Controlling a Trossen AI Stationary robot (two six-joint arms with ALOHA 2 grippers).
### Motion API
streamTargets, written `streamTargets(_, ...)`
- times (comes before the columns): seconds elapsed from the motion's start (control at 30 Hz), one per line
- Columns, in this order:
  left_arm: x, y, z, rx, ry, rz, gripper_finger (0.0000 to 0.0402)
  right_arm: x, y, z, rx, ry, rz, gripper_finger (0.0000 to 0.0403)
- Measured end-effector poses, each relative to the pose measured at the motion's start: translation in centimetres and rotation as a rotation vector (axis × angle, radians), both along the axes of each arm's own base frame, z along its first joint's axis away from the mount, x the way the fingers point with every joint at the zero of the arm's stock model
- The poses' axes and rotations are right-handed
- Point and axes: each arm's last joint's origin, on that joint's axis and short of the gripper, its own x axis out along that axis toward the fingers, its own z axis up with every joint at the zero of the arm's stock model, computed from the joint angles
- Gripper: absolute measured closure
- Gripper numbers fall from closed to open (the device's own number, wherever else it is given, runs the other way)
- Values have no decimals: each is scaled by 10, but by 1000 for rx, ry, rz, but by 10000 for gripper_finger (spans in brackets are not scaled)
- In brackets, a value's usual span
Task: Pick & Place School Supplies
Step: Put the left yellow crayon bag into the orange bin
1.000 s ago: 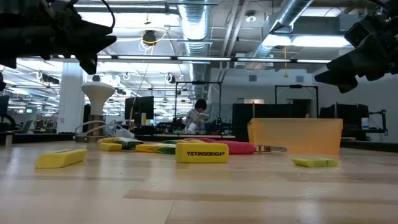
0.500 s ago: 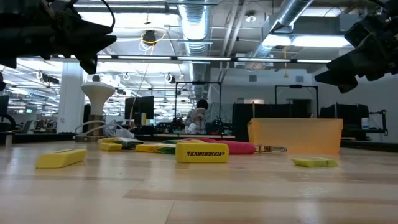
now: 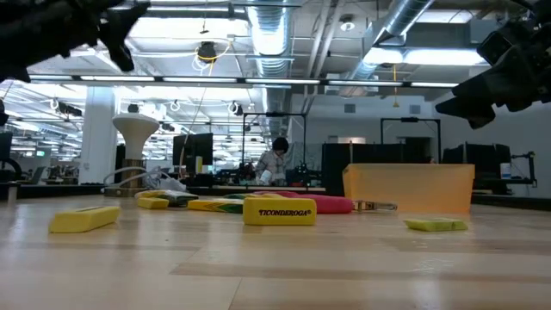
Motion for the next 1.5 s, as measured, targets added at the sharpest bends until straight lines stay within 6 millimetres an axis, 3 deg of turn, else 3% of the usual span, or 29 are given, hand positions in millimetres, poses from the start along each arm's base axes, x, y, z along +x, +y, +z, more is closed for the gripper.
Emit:
streamTargets(0.37, -14, -2, 19, -144, -250, -128, 312, 0, 0, 0, 0, 0, -1, 178)
streamTargets(0.5, -15, -2, 20, -241, -270, -205, 312, 0, 0, 0, 1, -4, 0, 178)
streamTargets(0.7, -15, -2, 20, -246, -272, -210, 312, 1, 0, 2, 5, -31, -1, 178)
streamTargets(1.03, -16, -2, 21, -240, -279, -203, 312, 1, 0, 42, 69, -443, -5, 178)
streamTargets(1.2, -16, 2, 21, -306, -308, -113, 312, -4, -1, 58, 96, -614, -5, 178)
streamTargets(1.5, -17, 2, 21, -316, -320, -97, 312, -11, -1, 71, 147, -759, 6, 178)
